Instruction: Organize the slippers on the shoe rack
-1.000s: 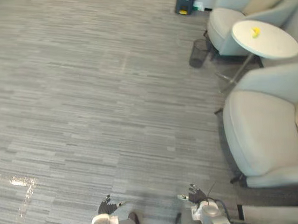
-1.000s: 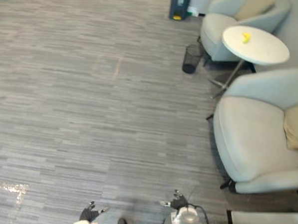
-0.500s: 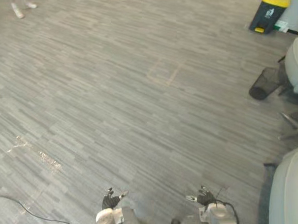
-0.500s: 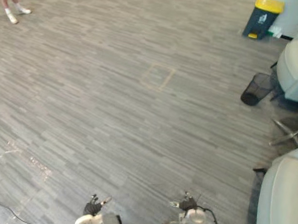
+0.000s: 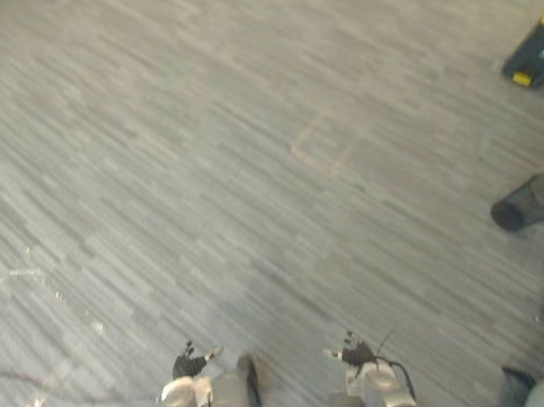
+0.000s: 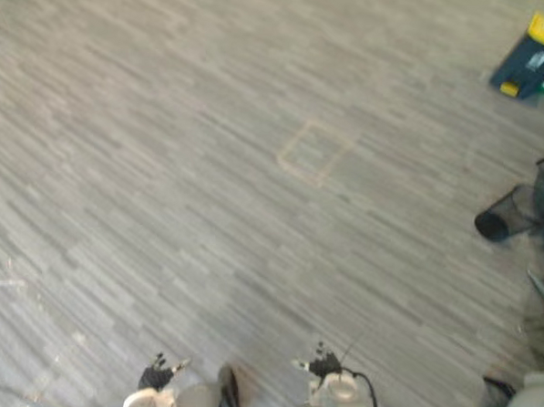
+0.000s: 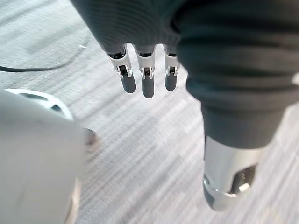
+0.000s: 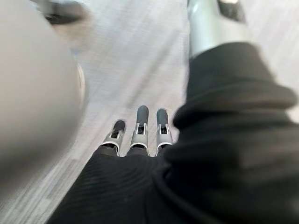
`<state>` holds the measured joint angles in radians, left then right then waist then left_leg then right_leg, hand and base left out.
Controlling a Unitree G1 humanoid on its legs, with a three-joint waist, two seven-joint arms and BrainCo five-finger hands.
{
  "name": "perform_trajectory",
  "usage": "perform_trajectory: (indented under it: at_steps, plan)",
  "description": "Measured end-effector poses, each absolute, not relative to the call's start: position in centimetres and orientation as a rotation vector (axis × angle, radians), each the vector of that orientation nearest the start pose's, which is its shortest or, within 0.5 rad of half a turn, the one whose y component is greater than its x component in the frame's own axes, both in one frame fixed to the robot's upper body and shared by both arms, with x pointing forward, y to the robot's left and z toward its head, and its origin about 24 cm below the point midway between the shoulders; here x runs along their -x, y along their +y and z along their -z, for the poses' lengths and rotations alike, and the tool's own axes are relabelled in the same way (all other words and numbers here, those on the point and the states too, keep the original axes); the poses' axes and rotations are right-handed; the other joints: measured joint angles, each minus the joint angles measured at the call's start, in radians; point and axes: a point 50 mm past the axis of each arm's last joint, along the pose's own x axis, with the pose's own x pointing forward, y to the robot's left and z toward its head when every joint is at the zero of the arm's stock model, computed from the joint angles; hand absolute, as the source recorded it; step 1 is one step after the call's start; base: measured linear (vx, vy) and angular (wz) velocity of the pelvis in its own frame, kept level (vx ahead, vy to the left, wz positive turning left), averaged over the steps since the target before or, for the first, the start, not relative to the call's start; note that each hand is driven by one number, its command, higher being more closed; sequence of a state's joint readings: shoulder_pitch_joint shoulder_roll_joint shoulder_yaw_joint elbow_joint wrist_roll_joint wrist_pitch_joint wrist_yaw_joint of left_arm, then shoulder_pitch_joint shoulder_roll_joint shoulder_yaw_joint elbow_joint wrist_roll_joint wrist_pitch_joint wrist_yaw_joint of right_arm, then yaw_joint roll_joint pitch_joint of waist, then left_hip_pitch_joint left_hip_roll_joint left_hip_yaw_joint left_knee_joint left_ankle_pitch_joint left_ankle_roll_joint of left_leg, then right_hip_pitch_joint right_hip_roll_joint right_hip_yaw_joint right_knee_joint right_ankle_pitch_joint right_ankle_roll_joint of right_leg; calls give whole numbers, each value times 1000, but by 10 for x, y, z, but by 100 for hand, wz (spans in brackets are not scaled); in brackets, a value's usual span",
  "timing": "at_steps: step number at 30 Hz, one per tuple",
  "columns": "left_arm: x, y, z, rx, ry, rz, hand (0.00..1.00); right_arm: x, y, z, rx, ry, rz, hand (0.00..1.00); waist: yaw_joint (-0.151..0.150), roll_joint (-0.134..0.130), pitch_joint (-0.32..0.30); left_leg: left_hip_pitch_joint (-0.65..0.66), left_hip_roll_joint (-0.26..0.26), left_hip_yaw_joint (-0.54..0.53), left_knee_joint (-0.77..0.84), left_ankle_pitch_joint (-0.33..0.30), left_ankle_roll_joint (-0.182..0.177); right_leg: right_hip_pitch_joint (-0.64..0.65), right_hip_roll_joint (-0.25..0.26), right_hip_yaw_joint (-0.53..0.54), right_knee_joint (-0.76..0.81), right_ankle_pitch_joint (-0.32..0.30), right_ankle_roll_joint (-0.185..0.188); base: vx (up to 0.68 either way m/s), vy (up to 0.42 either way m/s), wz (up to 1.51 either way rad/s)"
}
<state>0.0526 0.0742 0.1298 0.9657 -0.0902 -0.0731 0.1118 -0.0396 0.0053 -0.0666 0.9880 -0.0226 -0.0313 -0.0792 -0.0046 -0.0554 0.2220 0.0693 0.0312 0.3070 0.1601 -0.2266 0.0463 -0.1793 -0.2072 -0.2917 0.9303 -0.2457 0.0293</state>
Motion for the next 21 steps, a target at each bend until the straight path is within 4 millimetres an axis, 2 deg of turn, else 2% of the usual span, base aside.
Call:
perform_trajectory:
  at_steps: [1,2,3,4,5,6,7,8,9,10,11,12,13,14,15,17,19,20,21]
  plan:
    - [-130,198,146,31,928,-309,0,-162,-163,139,36,897,117,0,-8,17,5,43,27,0,-12,-15,-20,-58,24,-44,-97,-37,-17,425,-111,2]
    - [-131,195,146,35,928,-301,0,-164,-166,137,41,880,121,0,-13,26,5,64,46,-3,-22,-21,-31,-99,42,-72,-205,-36,-17,538,-167,15]
    - [-135,192,145,28,921,-283,0,-167,-169,136,47,869,125,0,-19,30,5,90,66,-10,-43,-30,-46,-139,62,-97,-413,14,-15,479,-170,32]
    - [-138,190,145,17,918,-264,0,-167,-171,136,47,870,132,0,-24,27,7,114,77,-14,-61,-41,-66,-157,69,-101,-578,89,-7,509,-218,42]
    - [-139,189,145,13,917,-256,0,-165,-172,136,52,878,134,0,-30,12,8,161,76,-18,-80,-57,-92,-164,66,-80,-738,188,10,429,-202,33]
    - [-136,189,146,13,925,-256,0,-164,-174,137,57,884,135,0,-34,11,9,184,78,-22,-87,-69,-111,-167,66,-61,-747,257,16,560,-255,23]
    - [-131,186,149,19,951,-252,0,-163,-177,138,69,894,137,0,-42,18,2,223,93,-41,-85,-75,-119,-168,85,-29,-687,331,-25,717,-318,-2]
    - [-131,179,150,33,957,-239,0,-166,-181,136,79,884,143,0,-39,53,0,222,127,-47,-42,-65,-120,-181,109,-26,-616,257,-48,731,-332,-18]
    - [-131,174,151,37,960,-229,0,-167,-185,135,75,876,157,0,-41,75,-1,200,154,-63,51,-59,-129,-182,122,-28,-569,212,-68,611,-297,-25]
    - [-131,172,151,39,960,-226,0,-167,-187,134,74,875,167,0,-43,84,-1,176,170,-78,122,-55,-137,-171,128,-33,-554,189,-72,474,-254,-18]
    - [-132,169,150,65,953,-239,0,-165,-192,134,74,880,184,0,-48,110,8,96,222,-133,396,23,-179,-102,156,-43,-546,138,-93,611,-276,-9]
    - [-133,168,149,89,943,-259,0,-163,-194,135,79,887,190,0,-47,125,13,24,263,-161,604,99,-196,-35,182,-43,-574,119,-103,621,-225,-13]
    - [-134,168,149,94,936,-264,0,-162,-194,135,80,890,191,0,-44,129,14,-13,284,-160,706,100,-198,1,199,-33,-589,107,-111,631,-132,-33]
    - [-136,172,146,107,917,-286,0,-160,-191,137,78,901,183,0,-37,128,15,-86,316,-143,882,68,-191,85,227,-6,-629,79,-122,711,-73,-55]
    - [-138,176,145,102,902,-296,0,-157,-186,139,65,908,180,0,-25,116,16,-146,318,-116,944,35,-182,159,236,24,-674,62,-120,695,-72,-61]
    - [-141,180,142,98,880,-302,0,-152,-181,142,52,928,173,0,-8,95,9,-233,299,-69,898,-18,-156,245,236,77,-735,60,-111,557,-11,-79]
    - [-143,180,140,97,867,-303,0,-153,-180,142,50,935,169,0,11,95,9,-303,255,-60,731,-53,-144,313,224,133,-779,58,-101,610,111,-92]
    - [-145,182,139,92,854,-304,0,-153,-178,143,46,937,167,0,12,84,15,-336,199,-81,562,-52,-140,351,196,162,-803,47,-83,538,219,-78]
    - [-147,185,137,87,844,-306,0,-152,-177,143,41,939,167,0,13,74,20,-355,138,-122,369,-15,-138,385,163,183,-821,31,-55,515,245,-73]
